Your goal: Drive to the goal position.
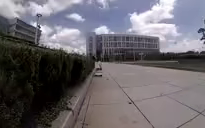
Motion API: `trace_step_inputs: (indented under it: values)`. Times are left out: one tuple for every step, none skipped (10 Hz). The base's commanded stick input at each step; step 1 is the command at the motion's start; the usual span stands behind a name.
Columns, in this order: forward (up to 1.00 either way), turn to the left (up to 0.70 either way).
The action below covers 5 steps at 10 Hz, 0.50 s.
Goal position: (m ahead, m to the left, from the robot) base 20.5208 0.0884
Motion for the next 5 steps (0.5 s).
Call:
trace_step_inputs:
  values:
    - [0.04,0.00]
    - [0.04,0.00]
    - [0.04,0.00]
    - [0.04,0.00]
    - [0.04,0.00]
